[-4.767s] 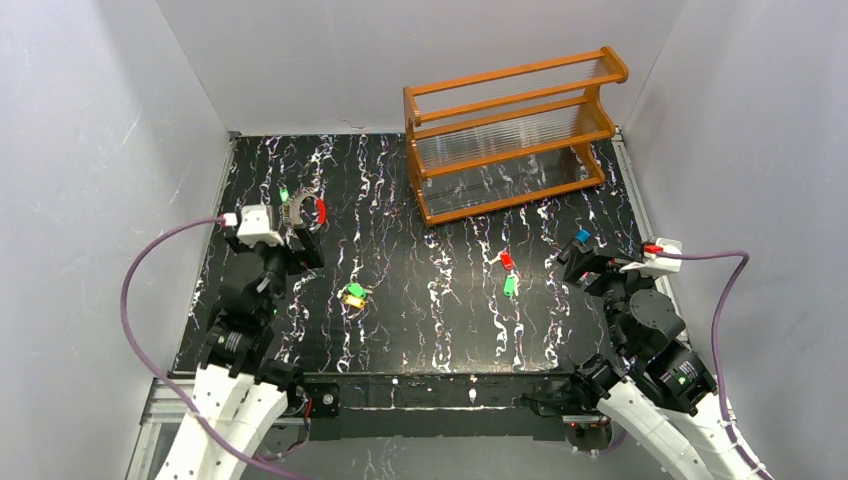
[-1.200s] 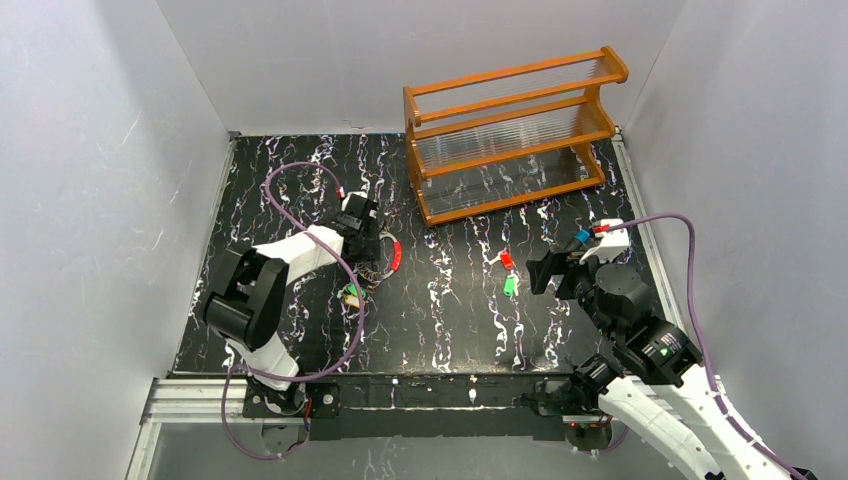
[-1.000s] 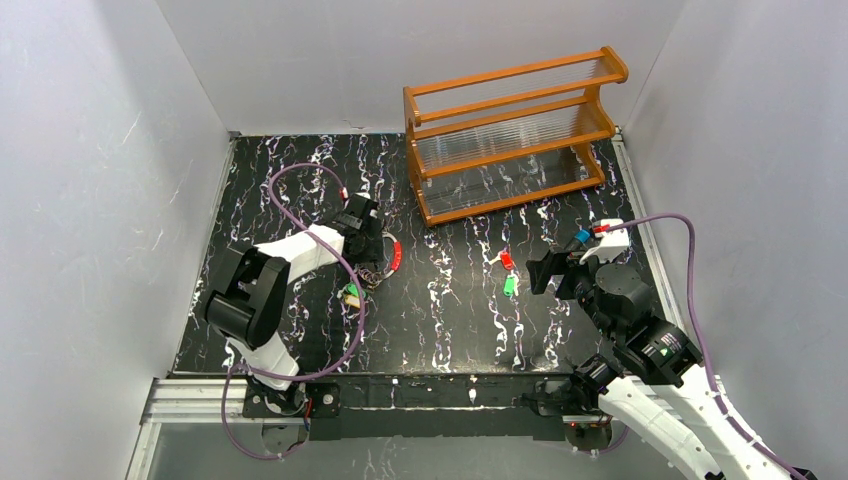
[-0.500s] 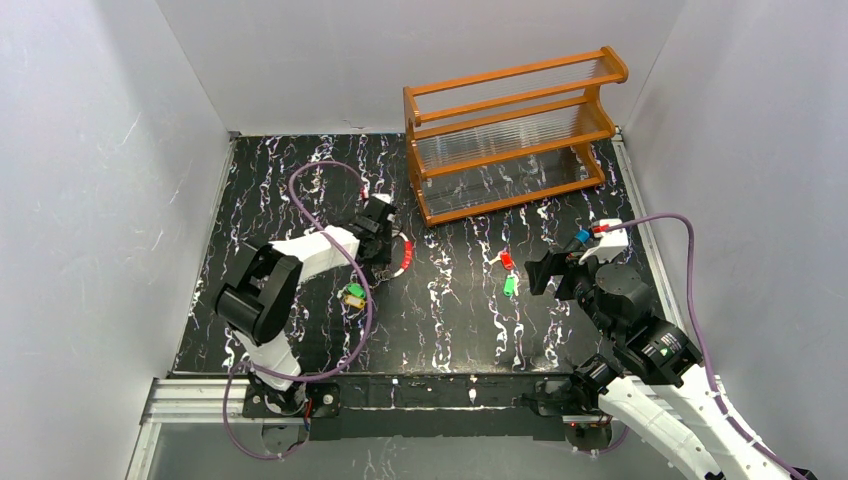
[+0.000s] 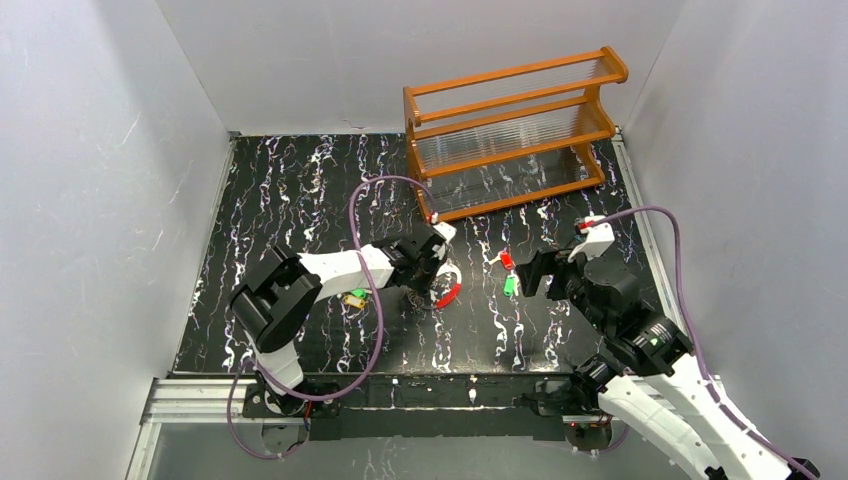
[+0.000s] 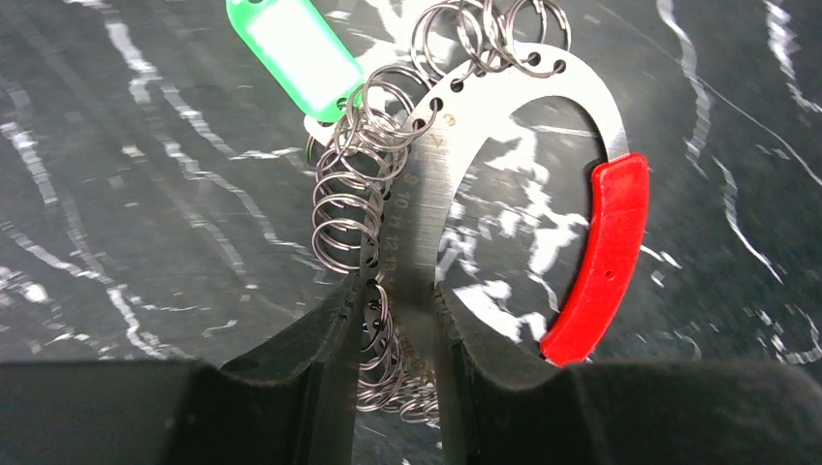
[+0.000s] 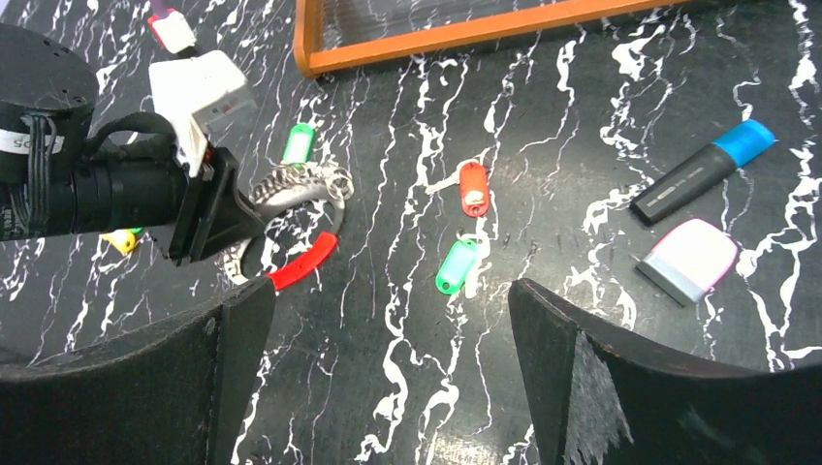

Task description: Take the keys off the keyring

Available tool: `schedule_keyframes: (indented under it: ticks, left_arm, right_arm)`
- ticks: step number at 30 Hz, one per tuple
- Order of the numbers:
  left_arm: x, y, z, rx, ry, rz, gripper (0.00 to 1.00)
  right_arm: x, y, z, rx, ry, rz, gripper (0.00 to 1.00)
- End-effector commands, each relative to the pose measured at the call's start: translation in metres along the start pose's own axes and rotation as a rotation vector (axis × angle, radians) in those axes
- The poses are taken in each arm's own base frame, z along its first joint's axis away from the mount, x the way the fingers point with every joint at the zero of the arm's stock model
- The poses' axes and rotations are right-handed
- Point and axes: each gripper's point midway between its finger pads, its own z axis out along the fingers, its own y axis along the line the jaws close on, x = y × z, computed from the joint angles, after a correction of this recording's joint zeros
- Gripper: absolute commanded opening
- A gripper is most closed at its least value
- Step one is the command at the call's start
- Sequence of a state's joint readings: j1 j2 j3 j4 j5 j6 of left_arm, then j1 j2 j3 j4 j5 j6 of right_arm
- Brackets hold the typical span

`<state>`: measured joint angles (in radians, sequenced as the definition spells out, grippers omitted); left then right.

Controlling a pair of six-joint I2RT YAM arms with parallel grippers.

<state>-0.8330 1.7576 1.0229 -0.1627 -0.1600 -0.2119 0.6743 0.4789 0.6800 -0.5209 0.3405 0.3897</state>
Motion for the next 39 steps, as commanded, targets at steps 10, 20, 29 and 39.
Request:
schedule_keyframes:
  ticks: [10, 20, 29, 39]
  left_arm:
    - [-0.007, -0.007, -0.052, 0.059, -0.088, -0.033, 0.56]
    - [0.019, -0.005, -0.07, 0.046, -0.049, -0.248, 0.6]
    - [0.029, -0.009, -0.066, 0.054, -0.011, -0.254, 0.61]
    - [0.04, -0.01, -0.046, 0.038, 0.017, -0.261, 0.63]
  right_arm:
    - [0.033, 0.043, 0.047, -0.154, 0.193, -0.027, 0.99]
    - [0.068, 0.068, 0.118, -0.209, 0.366, -0.086, 0.9]
    - [0.078, 0.09, 0.172, -0.327, 0.397, -0.087, 0.8]
    - [0.106, 0.095, 0.213, -0.374, 0.522, -0.047, 0.74]
